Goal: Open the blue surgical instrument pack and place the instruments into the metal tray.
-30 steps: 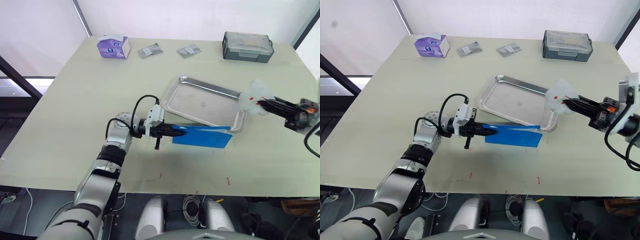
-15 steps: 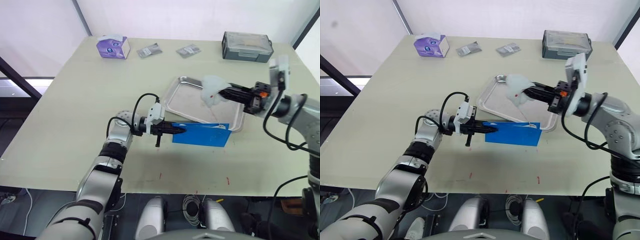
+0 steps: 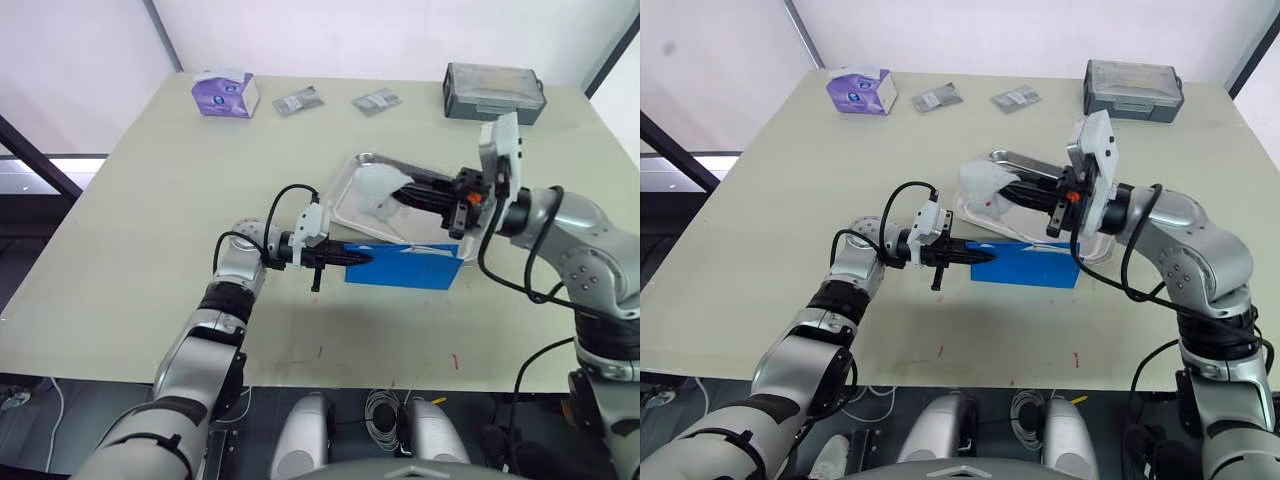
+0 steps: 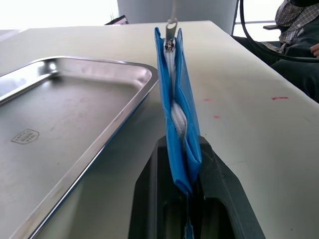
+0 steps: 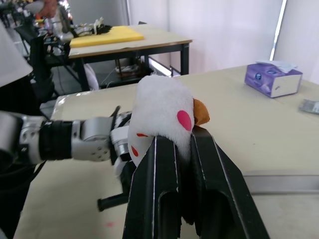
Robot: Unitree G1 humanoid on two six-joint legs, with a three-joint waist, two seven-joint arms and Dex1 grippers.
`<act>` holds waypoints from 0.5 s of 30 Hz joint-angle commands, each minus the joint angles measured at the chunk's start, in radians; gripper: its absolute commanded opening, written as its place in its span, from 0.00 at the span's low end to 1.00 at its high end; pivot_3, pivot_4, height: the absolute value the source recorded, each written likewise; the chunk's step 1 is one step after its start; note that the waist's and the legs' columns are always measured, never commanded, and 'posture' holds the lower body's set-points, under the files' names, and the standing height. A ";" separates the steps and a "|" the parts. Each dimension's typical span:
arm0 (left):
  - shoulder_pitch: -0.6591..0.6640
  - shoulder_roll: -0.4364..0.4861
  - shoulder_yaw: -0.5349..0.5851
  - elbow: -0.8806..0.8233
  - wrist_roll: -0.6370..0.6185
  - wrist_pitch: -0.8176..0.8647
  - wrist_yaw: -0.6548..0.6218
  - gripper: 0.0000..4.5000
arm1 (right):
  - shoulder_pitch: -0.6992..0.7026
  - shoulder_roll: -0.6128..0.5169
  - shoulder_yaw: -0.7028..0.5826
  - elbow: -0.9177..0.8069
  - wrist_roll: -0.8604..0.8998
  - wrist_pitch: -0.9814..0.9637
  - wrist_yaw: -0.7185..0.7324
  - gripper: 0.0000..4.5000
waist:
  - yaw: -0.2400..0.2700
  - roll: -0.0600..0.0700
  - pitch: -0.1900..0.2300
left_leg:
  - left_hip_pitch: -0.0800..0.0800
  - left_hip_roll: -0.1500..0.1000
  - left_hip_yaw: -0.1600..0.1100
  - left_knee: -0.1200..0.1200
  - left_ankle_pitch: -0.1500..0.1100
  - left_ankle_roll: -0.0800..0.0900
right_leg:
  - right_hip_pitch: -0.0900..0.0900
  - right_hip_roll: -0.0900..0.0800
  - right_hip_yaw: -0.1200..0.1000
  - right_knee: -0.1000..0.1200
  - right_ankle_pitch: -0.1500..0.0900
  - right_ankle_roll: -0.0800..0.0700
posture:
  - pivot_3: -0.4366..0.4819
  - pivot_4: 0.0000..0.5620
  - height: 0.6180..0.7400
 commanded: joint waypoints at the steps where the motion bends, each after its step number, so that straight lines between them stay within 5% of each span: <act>1: -0.015 0.008 -0.004 0.028 0.035 -0.012 0.005 0.00 | 0.050 -0.002 0.025 -0.119 0.031 -0.029 0.032 0.01 | -0.003 0.000 0.000 | 0.000 0.000 0.000 0.000 0.000 0.000 | 0.000 0.000 0.000 0.000 0.000 0.000 | 0.48 0.27 0.89; 9: -0.017 0.003 -0.010 0.039 0.039 -0.023 -0.009 0.00 | 0.182 -0.033 0.250 -0.086 -0.314 -0.309 0.084 0.01 | -0.003 0.000 0.000 | 0.001 0.000 0.000 0.000 0.000 0.000 | 0.000 0.001 0.001 0.000 0.000 0.000 | 0.48 0.27 0.89; 12: -0.013 0.006 -0.010 0.037 0.039 -0.023 -0.013 0.00 | 0.187 -0.017 0.231 -0.087 -0.278 -0.298 0.089 0.21 | -0.003 0.000 0.000 | 0.001 0.000 0.000 0.000 0.000 0.000 | 0.000 0.001 0.001 0.000 0.000 0.000 | 0.48 0.27 0.89; 15: -0.011 0.009 -0.011 0.036 0.039 -0.022 -0.016 0.00 | 0.190 -0.023 0.209 -0.087 -0.264 -0.299 0.106 0.60 | -0.003 0.000 0.000 | 0.001 0.000 0.000 0.000 0.001 -0.002 | 0.000 0.001 0.000 0.000 0.000 0.000 | 0.48 0.27 0.89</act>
